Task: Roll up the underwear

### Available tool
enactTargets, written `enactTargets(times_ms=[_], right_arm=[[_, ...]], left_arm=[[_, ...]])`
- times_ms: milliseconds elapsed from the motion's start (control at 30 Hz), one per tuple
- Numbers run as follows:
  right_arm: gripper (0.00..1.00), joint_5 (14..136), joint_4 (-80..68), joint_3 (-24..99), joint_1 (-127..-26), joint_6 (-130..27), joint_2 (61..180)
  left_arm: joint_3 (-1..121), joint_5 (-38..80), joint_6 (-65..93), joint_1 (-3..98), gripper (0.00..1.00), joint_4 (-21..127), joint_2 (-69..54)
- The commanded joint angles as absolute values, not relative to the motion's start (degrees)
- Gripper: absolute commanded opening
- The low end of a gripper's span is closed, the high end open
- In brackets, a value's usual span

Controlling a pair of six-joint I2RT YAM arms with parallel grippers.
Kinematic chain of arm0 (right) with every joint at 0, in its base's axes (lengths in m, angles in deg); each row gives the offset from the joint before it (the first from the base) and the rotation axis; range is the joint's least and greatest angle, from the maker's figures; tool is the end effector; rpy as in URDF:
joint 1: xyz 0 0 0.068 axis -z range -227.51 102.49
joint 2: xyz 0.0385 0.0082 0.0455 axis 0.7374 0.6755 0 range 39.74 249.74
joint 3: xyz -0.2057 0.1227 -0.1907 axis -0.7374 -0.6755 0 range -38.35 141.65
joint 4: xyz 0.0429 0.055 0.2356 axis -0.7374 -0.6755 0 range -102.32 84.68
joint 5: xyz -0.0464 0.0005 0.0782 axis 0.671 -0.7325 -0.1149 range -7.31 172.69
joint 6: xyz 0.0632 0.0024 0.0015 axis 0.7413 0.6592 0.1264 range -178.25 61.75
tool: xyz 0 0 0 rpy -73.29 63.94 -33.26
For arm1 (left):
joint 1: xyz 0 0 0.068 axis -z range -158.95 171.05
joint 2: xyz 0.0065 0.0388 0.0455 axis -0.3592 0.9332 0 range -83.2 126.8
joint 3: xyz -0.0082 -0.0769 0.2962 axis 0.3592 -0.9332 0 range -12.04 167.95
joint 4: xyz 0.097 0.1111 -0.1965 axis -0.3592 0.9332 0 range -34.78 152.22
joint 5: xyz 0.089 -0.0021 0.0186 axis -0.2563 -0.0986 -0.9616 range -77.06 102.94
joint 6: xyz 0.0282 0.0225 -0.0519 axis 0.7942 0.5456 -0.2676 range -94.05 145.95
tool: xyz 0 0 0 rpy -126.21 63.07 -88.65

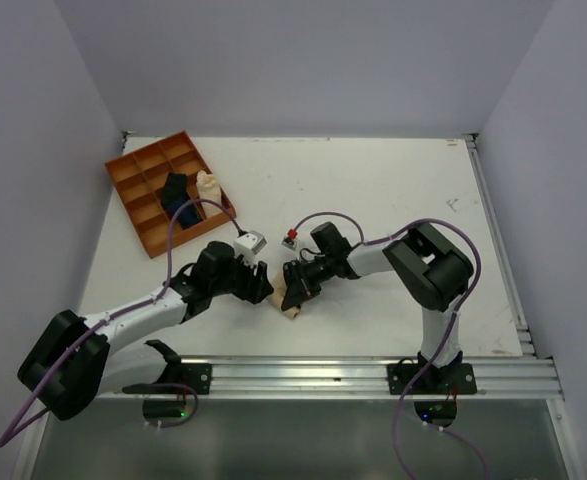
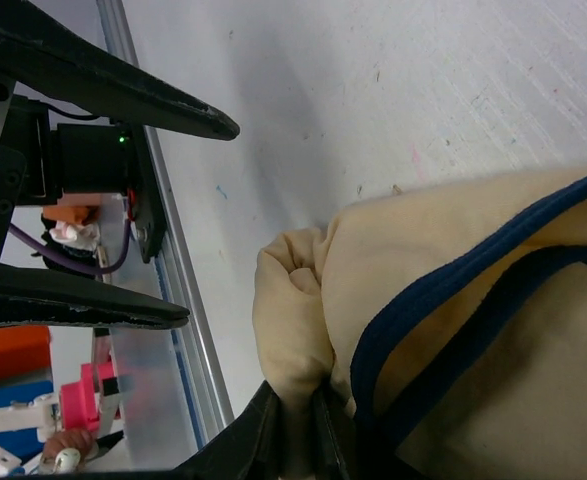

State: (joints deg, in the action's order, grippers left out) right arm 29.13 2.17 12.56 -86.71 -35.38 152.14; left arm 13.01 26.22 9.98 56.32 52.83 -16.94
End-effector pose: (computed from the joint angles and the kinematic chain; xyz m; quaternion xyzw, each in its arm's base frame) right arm 0.2509 0.2552 0.1342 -0.2584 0.8207 0.5094 0.0153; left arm 0.1614 -0.1279 0.2054 0.1994 0.8748 -0.2796 0.3418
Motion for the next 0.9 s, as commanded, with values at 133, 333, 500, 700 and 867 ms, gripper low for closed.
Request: enactTargets(times_ms=[133,333,500,700,867], right_arm=[[0.18,35.32,-1.97,9.64,-87.15,-37.59,157.07],[0.18,36.02,-3.12,9.46,-86.97,-38.39,156.98],[0.18,36.29,-3.21,9.29,-86.71,-38.65,156.54],[0.19,36.99,-4.08,9.2,-86.53,-39.26,155.67],[0.19,36.99,-4.52,9.72,-86.53,-39.35,156.02]], left_arm=[[10.89,27.7,11.0,56.65,0.57,40.37,-14.3],[17.91,35.44,18.55,56.82,0.55,42.35,-16.93],[33.47,31.33,18.25,56.82,0.42,51.52,-13.33],[43.67,25.75,13.99,55.69,0.0,58.52,-12.54],[48.15,39.73,24.44,49.45,0.0,65.75,-12.01]])
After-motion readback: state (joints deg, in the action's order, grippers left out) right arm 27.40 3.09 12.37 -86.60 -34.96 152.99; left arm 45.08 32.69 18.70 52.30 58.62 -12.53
